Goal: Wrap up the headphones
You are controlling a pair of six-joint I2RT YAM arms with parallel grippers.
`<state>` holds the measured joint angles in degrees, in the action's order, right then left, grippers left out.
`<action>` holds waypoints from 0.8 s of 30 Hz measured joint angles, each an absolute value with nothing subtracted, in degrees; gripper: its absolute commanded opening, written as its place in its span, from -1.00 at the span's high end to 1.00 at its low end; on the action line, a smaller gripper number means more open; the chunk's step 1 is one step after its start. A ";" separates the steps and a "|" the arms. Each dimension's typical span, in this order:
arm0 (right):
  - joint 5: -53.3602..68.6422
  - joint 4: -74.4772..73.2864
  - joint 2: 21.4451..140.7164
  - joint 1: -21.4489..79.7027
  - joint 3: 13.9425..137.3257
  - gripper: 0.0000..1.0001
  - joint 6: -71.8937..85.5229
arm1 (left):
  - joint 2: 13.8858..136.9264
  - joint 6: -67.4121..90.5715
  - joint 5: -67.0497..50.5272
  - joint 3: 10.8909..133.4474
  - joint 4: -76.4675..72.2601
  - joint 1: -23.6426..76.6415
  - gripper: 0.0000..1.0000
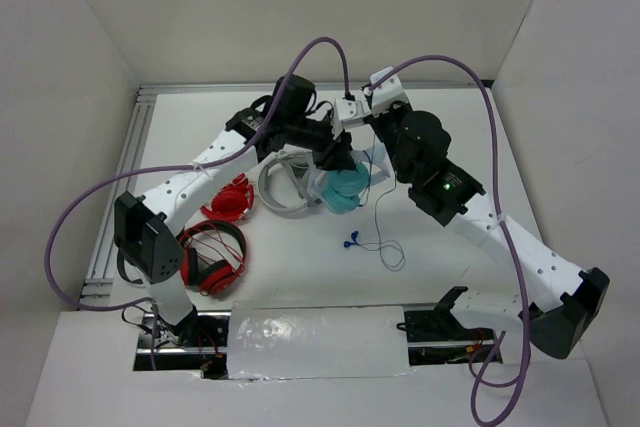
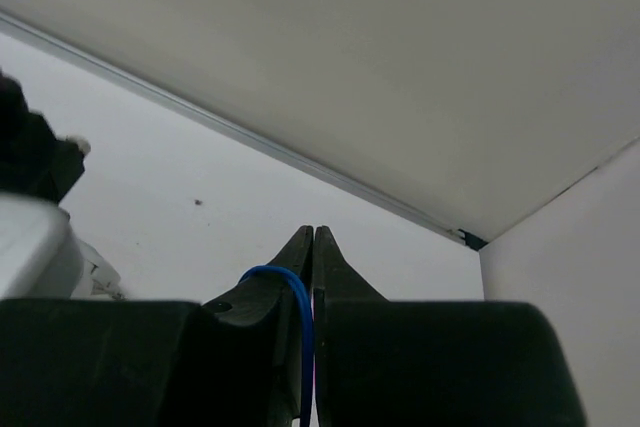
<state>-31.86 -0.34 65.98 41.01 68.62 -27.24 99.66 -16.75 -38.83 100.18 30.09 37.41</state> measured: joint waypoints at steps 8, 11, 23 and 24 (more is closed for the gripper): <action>-21.47 -1.78 66.89 34.83 70.87 0.78 -27.70 | 99.94 -20.56 -41.58 99.55 32.10 39.13 1.00; -16.16 -2.09 67.96 32.21 70.94 0.70 -26.79 | 98.59 -22.41 -44.45 97.36 32.23 39.42 1.00; 0.32 -2.96 78.91 25.91 69.67 0.90 -22.11 | 86.56 -25.08 -54.78 91.37 31.64 40.71 1.00; 0.99 -2.70 79.66 25.85 68.73 0.92 -21.21 | 85.89 -24.01 -54.98 91.59 30.83 40.69 1.00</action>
<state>0.99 -2.70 79.66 25.85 68.73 -21.21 85.89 -24.01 -54.98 91.59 30.83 40.69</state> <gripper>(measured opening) 0.067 0.444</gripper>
